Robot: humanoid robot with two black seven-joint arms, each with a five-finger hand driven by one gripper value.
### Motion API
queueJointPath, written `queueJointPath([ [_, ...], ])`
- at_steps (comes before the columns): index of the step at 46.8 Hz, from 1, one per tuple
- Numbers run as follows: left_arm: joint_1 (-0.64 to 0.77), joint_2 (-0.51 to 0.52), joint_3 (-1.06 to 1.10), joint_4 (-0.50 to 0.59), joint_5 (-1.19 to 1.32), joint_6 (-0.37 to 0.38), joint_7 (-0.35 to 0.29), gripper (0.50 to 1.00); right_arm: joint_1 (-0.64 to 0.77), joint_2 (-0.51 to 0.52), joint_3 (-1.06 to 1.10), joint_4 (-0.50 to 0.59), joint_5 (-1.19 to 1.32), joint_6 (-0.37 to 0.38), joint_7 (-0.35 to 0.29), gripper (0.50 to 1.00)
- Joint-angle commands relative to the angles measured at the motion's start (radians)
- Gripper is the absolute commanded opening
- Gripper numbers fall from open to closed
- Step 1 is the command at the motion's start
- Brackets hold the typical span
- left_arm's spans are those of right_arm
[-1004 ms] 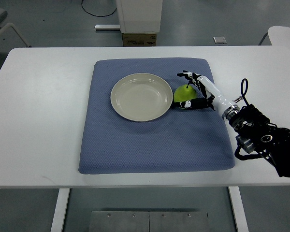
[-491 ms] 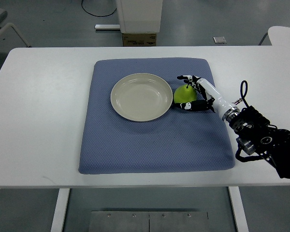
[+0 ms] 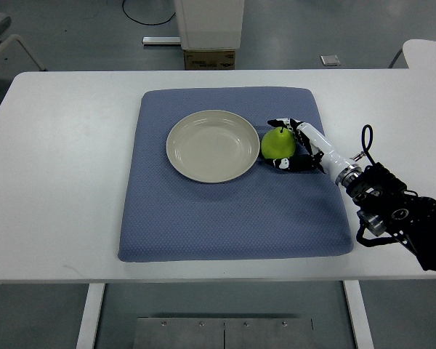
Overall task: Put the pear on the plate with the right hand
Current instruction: 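Close the right hand fingers around the green pear, then lift the pear with the right hand and carry it over the plate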
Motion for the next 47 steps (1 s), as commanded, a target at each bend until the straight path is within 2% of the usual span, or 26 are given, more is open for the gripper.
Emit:
queueJointPath([
  [1, 0.0, 0.0, 0.0, 0.0, 0.0, 0.001, 0.0, 1.0, 0.0, 0.0, 0.002, -0.002, 0.0, 0.0, 0.0, 0.5],
  [19, 0.0, 0.0, 0.0, 0.0, 0.0, 0.0, 0.0, 1.0, 0.014, 0.02, 0.088, -0.007, 0.012, -0.009, 0.0, 0.5],
  [26, 0.0, 0.0, 0.0, 0.0, 0.0, 0.0, 0.0, 1.0, 0.058, 0.023, 0.111, -0.002, 0.012, -0.008, 0.0, 0.5],
  [39, 0.0, 0.0, 0.0, 0.0, 0.0, 0.0, 0.0, 1.0, 0.118, 0.094, 0.111, 0.0, 0.014, -0.008, 0.0, 0.5],
  [47, 0.0, 0.0, 0.0, 0.0, 0.0, 0.0, 0.0, 1.0, 0.144, 0.152, 0.111, -0.002, 0.012, -0.008, -0.046, 0.5],
])
